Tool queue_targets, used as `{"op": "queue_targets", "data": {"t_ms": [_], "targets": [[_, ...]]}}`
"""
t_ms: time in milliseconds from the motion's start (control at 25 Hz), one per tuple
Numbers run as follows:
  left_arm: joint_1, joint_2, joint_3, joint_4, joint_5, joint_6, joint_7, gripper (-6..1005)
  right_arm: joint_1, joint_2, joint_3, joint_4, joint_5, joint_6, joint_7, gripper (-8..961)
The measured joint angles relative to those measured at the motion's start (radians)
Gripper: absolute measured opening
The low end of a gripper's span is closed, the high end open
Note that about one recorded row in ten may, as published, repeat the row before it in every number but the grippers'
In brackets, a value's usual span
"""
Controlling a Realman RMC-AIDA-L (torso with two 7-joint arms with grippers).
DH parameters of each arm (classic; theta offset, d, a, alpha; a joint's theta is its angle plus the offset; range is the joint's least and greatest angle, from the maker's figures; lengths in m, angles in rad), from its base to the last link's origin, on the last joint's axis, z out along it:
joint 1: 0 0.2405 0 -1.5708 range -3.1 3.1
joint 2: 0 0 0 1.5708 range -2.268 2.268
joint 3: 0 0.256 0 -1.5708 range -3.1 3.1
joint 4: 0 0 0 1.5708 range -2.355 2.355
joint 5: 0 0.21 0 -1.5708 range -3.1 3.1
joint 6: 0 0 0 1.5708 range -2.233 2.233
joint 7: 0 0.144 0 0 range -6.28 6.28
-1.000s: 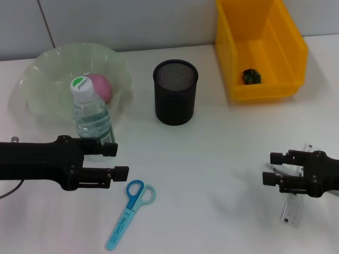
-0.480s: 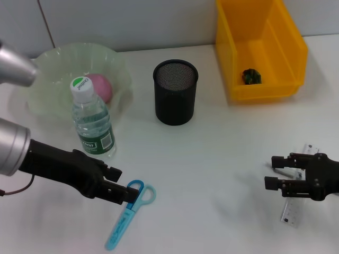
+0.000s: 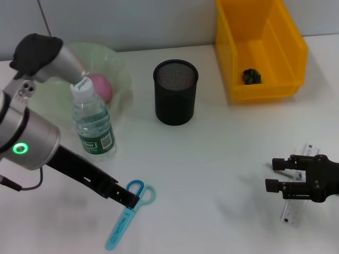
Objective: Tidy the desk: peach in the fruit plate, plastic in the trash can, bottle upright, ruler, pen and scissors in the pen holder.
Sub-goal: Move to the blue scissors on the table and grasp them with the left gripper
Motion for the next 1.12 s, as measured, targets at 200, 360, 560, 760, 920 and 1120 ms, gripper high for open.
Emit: {"op": "queue_targets", "data": {"t_ms": [200, 360, 560, 760, 920, 1120], "targets": [[-0.028, 0.000, 0.079, 0.015, 0.041, -0.006, -0.085, 723, 0.000, 0.000, 0.000, -0.001, 0.000, 0.000, 0.003, 743], [-0.050, -0.001, 0.162, 0.037, 0.082, -0.007, -0.137, 722, 0.001, 0.000, 0.001, -0.002, 0.000, 0.000, 0.006, 743], [-0.064, -0.003, 0.245, 0.064, 0.135, -0.015, -0.189, 721, 0.001, 0.000, 0.006, -0.003, 0.000, 0.000, 0.009, 742], [-0.062, -0.009, 0.289, 0.093, 0.148, -0.034, -0.206, 720, 0.002, -0.001, 0.008, -0.003, 0.000, 0.001, 0.022, 742], [-0.062, -0.009, 0.319, 0.085, 0.145, -0.057, -0.207, 719, 0.002, -0.004, 0.008, -0.004, 0.000, 0.002, 0.029, 742], [-0.062, -0.010, 0.368, 0.073, 0.145, -0.088, -0.208, 718, 0.002, -0.006, 0.009, -0.005, 0.000, 0.002, 0.032, 743]]}}
